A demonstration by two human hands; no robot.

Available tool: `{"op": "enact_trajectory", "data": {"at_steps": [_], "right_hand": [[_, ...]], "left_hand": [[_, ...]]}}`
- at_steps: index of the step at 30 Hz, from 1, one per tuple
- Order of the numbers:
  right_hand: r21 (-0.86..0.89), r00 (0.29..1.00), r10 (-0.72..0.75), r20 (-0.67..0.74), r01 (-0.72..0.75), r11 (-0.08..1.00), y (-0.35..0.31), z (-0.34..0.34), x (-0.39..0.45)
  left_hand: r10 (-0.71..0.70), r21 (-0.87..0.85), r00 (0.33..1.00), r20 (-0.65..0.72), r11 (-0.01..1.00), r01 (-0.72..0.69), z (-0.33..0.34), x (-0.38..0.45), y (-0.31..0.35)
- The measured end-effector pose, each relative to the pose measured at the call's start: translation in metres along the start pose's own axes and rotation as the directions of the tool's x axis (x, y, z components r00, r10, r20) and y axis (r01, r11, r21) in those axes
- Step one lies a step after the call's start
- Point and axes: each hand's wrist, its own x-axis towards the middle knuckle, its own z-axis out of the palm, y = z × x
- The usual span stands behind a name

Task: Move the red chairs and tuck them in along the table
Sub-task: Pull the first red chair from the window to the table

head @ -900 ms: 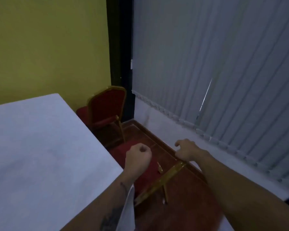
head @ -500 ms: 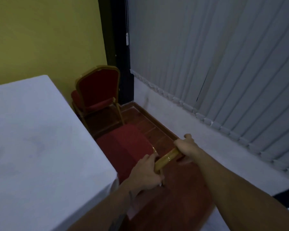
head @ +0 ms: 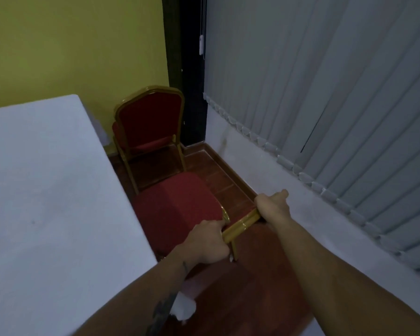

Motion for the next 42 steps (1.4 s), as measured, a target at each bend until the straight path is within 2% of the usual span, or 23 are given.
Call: {"op": "enact_trajectory", "data": {"at_steps": [4,8,11,16,21,25,29,35,42], "right_hand": [[0.16,0.999,0.052,-0.006,-0.051,0.986,-0.004,0.008,0.034],[0.234,0.998,0.042,0.051,-0.052,0.971,-0.016,0.017,0.064],[0.27,0.996,0.011,0.092,-0.036,0.962,-0.036,0.022,0.061],[0.312,0.968,-0.026,0.251,-0.056,0.949,-0.055,0.033,0.097],[0.278,0.848,-0.006,0.529,-0.166,0.946,-0.068,0.028,0.128],[0.23,0.76,-0.038,0.649,-0.148,0.962,-0.071,0.02,0.152],[0.188,0.726,-0.033,0.687,-0.133,0.973,-0.074,0.0,0.174],[0.121,0.739,-0.043,0.672,-0.053,0.991,-0.081,-0.027,0.198],[0.054,0.723,-0.072,0.687,0.048,0.997,-0.093,-0.035,0.207]], "left_hand": [[0.028,0.05,0.999,-0.02,0.998,-0.027,-0.008,0.024,0.0],[0.012,0.0,1.0,-0.025,1.0,-0.012,-0.025,0.041,-0.001],[-0.034,-0.031,0.998,-0.044,0.999,0.033,-0.036,0.052,-0.009],[-0.172,-0.147,0.981,-0.085,0.976,0.159,-0.043,0.073,-0.011],[-0.465,-0.157,0.882,-0.069,0.879,0.451,-0.039,0.093,-0.004],[-0.577,-0.215,0.805,-0.139,0.811,0.544,-0.026,0.097,0.025],[-0.637,-0.271,0.753,-0.164,0.764,0.586,-0.001,0.106,0.056],[-0.65,-0.352,0.748,-0.138,0.738,0.576,0.023,0.118,0.089],[-0.669,-0.409,0.726,-0.163,0.715,0.567,0.036,0.116,0.11]]}}
